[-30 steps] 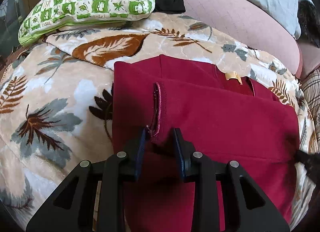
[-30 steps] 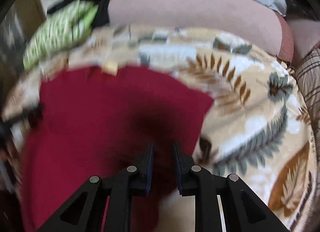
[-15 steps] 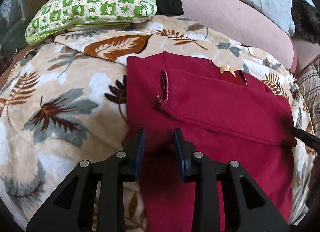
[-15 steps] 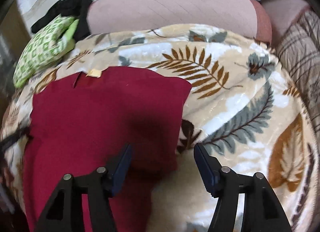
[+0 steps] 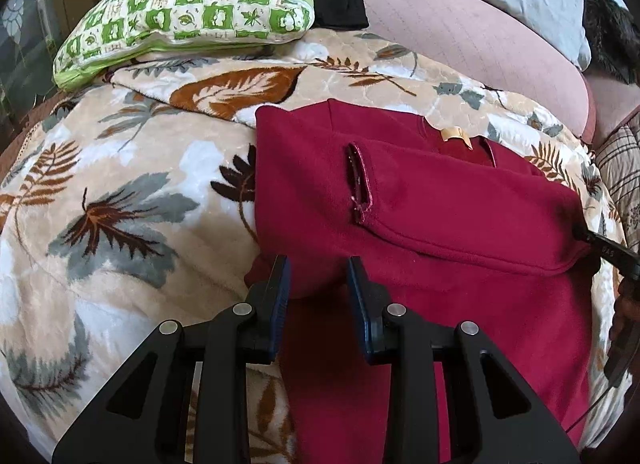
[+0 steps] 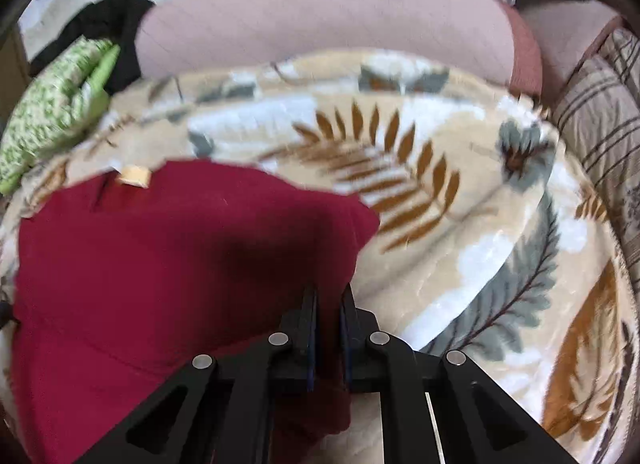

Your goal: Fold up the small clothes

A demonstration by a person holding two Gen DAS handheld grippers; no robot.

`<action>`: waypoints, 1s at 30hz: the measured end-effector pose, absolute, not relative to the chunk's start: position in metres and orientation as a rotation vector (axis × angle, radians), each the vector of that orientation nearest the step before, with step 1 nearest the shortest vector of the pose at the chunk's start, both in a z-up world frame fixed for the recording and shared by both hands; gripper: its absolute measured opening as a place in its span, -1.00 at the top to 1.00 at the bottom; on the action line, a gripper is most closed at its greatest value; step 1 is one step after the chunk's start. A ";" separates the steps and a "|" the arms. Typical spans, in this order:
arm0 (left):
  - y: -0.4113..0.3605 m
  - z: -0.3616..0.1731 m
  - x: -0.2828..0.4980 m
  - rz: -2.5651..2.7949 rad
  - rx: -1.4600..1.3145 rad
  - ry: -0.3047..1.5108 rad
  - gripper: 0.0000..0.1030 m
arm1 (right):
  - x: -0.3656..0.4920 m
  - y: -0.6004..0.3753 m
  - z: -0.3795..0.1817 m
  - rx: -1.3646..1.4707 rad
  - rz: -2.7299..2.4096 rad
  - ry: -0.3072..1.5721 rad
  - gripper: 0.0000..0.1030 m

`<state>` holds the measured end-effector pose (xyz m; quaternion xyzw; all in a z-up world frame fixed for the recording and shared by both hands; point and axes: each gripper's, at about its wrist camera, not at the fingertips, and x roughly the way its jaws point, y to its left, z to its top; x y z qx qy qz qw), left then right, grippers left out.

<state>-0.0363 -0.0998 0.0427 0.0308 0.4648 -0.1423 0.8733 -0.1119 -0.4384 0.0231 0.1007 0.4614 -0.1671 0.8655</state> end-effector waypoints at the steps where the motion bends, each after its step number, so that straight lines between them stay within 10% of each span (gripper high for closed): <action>1: -0.099 0.043 -0.038 -0.300 0.065 0.974 0.45 | -0.115 -0.440 0.026 0.222 -0.353 0.955 0.77; 5: -0.096 0.048 -0.045 -0.298 0.073 0.977 0.45 | -0.144 -0.438 0.047 0.274 -0.347 0.936 0.06; 14: -0.074 0.051 -0.086 -0.328 0.035 1.023 0.45 | -0.210 -0.382 0.055 0.263 -0.224 1.002 0.06; 18: -0.053 0.040 -0.109 -0.352 -0.017 1.082 -0.12 | -0.240 -0.359 0.040 0.288 -0.188 1.053 -0.08; 22: -0.040 0.021 -0.126 -0.351 -0.097 1.161 -0.22 | -0.257 -0.349 0.021 0.295 -0.201 1.101 -0.16; 24: -0.040 0.020 -0.134 -0.343 -0.094 1.143 -0.22 | -0.260 -0.347 0.014 0.311 -0.174 1.091 0.00; 27: -0.049 0.022 -0.144 -0.358 -0.035 1.141 -0.22 | -0.262 -0.343 0.017 0.287 -0.158 1.060 0.82; 30: -0.050 0.021 -0.149 -0.361 -0.028 1.136 -0.22 | -0.271 -0.343 0.031 0.227 -0.190 1.029 0.85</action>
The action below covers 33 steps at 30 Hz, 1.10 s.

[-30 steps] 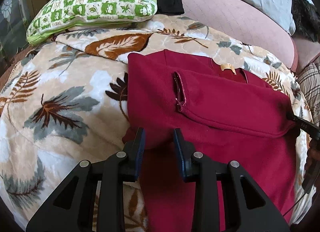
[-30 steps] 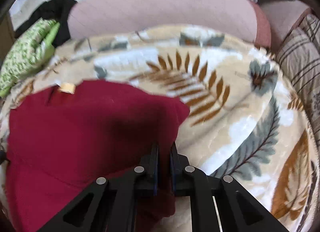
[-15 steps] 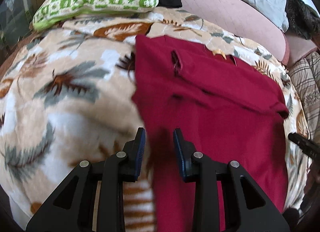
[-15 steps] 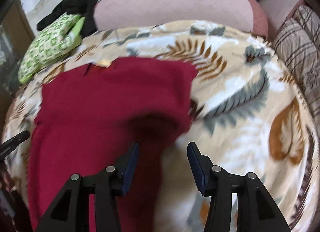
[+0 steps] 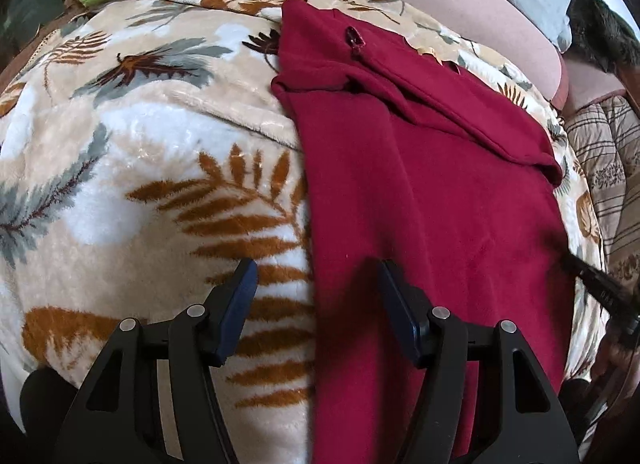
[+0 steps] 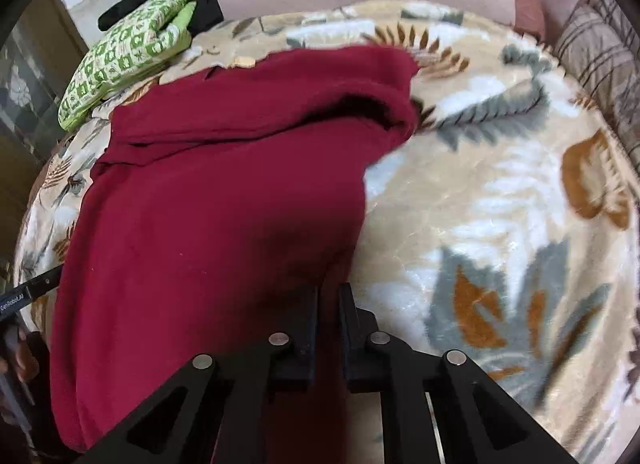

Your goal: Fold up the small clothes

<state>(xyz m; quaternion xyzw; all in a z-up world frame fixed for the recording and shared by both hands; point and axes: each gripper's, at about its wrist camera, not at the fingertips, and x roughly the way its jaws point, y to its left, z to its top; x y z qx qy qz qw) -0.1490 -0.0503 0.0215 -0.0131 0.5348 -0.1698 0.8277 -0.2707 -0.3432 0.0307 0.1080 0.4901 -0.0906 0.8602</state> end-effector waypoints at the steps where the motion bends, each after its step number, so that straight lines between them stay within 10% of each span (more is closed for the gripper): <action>1: -0.051 0.019 -0.150 -0.355 -0.016 1.134 -0.22 | -0.273 -0.346 0.032 0.209 -0.214 1.027 0.85; 9: -0.057 0.014 -0.168 -0.335 0.091 1.103 -0.23 | -0.283 -0.355 0.030 0.335 -0.236 1.028 0.80; 13: -0.057 0.014 -0.172 -0.318 0.088 1.103 -0.25 | -0.308 -0.349 0.041 0.365 -0.210 1.011 0.15; 33: -0.055 0.013 -0.193 -0.309 0.095 1.126 -0.37 | -0.338 -0.327 0.018 0.368 -0.204 1.063 0.13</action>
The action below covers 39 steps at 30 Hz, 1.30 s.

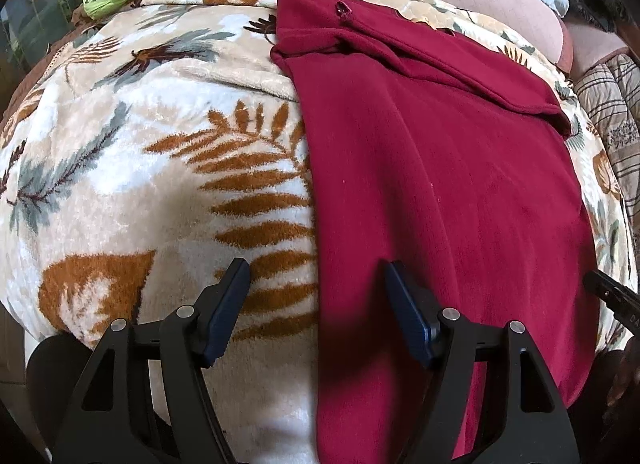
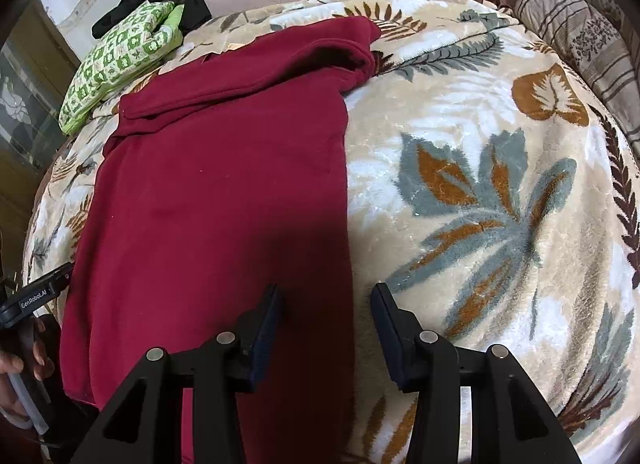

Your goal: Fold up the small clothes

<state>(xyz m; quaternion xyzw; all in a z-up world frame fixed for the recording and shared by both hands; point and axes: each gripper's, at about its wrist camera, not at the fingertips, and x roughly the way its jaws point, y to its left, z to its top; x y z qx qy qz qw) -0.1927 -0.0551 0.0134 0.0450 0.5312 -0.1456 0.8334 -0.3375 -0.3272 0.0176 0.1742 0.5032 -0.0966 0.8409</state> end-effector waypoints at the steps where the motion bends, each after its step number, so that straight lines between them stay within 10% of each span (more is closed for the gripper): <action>1: -0.055 0.013 -0.193 -0.308 0.094 1.127 -0.38 | -0.338 -0.326 0.018 0.366 -0.202 1.062 0.13; 25: -0.043 0.009 -0.231 -0.391 0.163 1.168 -0.56 | -0.341 -0.316 0.014 0.330 -0.136 1.038 0.25; 28: -0.040 0.011 -0.234 -0.393 0.159 1.157 -0.33 | -0.343 -0.318 0.020 0.334 -0.137 1.022 0.81; 33: -0.026 0.016 -0.234 -0.400 0.102 1.164 0.45 | -0.349 -0.327 0.034 0.310 -0.161 0.994 0.83; 39: -0.026 0.017 -0.244 -0.409 0.122 1.172 0.48 | -0.346 -0.334 0.022 0.311 -0.210 1.051 0.83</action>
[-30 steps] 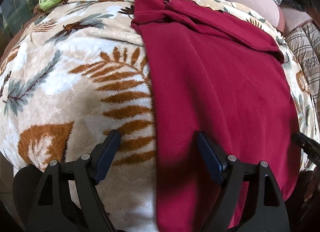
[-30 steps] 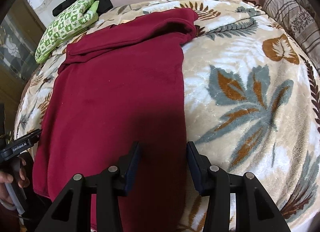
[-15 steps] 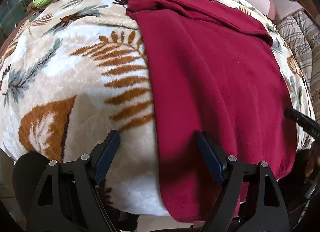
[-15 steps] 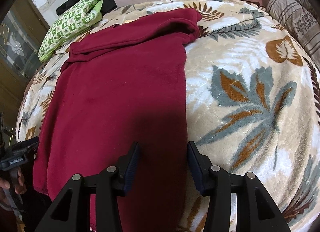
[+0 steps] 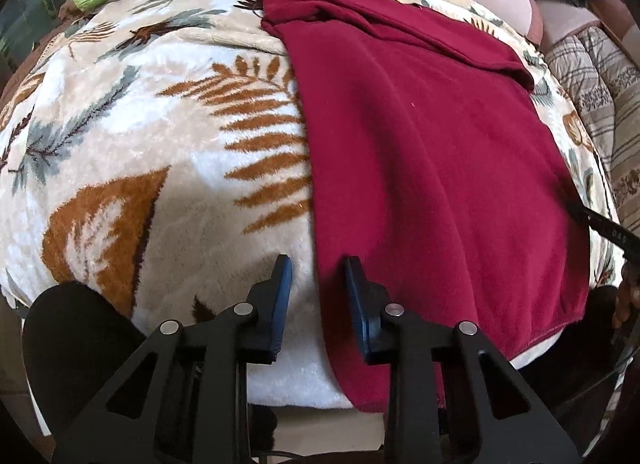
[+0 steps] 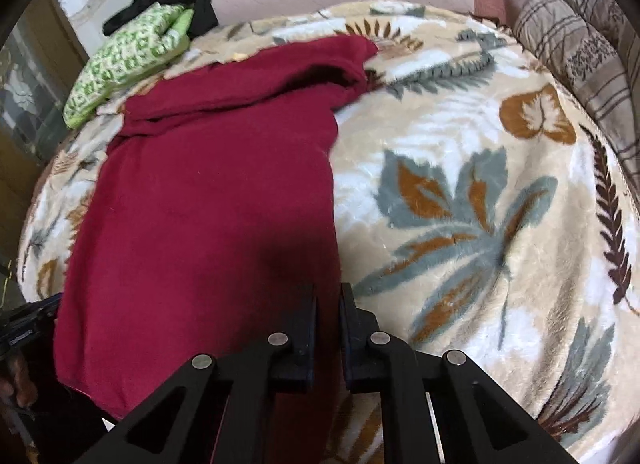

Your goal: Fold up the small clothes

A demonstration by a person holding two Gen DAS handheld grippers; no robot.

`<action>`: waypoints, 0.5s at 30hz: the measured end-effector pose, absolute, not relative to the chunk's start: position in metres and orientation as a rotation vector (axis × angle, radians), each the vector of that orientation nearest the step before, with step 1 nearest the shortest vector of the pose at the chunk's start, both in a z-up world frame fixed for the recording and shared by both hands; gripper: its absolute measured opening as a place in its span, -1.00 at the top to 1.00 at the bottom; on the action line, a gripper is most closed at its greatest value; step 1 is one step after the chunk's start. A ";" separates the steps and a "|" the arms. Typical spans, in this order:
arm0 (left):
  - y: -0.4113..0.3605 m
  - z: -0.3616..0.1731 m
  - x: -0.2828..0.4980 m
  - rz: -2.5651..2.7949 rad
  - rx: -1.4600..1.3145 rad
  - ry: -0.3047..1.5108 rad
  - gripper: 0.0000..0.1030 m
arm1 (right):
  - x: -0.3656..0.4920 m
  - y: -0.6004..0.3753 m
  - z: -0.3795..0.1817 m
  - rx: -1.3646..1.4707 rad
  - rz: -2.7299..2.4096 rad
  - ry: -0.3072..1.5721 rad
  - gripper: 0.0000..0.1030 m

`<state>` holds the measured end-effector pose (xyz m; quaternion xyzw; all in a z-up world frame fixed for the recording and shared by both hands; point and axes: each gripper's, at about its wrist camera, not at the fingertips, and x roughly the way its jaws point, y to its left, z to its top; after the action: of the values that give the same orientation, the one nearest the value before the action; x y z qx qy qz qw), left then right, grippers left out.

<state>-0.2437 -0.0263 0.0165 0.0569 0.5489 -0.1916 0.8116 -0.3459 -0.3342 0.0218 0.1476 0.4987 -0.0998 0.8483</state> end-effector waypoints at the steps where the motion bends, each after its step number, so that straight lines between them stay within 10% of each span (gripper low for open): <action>1: -0.026 0.016 -0.244 -0.411 0.120 1.174 0.48 | -0.346 -0.334 0.022 0.319 -0.210 1.057 0.83; 6: -0.021 0.014 -0.250 -0.428 0.047 1.220 0.24 | -0.364 -0.343 0.032 0.452 -0.164 1.073 0.15; 15: -0.028 0.009 -0.265 -0.440 0.069 1.203 0.00 | -0.407 -0.322 0.026 0.507 -0.049 1.174 0.12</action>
<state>-0.2653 -0.0278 0.0093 0.0321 0.5609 -0.2053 0.8014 -0.4067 -0.3225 0.0263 0.2366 0.5479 -0.0226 0.8020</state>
